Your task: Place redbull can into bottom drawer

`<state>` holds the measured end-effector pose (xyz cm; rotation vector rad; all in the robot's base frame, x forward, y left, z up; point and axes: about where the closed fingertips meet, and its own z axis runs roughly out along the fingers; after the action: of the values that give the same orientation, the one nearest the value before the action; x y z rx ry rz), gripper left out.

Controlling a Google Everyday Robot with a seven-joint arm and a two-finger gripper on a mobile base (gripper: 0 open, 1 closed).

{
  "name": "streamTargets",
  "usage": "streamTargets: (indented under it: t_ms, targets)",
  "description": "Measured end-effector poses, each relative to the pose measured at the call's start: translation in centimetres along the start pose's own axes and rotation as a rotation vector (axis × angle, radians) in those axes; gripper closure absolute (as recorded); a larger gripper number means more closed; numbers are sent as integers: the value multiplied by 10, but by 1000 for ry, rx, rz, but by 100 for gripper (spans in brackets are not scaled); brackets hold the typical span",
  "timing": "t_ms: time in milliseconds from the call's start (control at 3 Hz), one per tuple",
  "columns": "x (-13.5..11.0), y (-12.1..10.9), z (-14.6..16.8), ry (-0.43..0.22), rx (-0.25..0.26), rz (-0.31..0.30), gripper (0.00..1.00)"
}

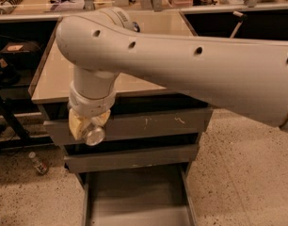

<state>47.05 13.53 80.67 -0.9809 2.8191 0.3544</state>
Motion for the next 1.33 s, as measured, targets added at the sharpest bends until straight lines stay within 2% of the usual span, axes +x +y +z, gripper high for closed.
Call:
streamTargets:
  t_ms: [333,667,1333]
  targets:
    - [30,12,55,48,-98,80,100]
    - [63,15,116,90,-182,168,100]
    - [71,14,124,97,-192,188,100]
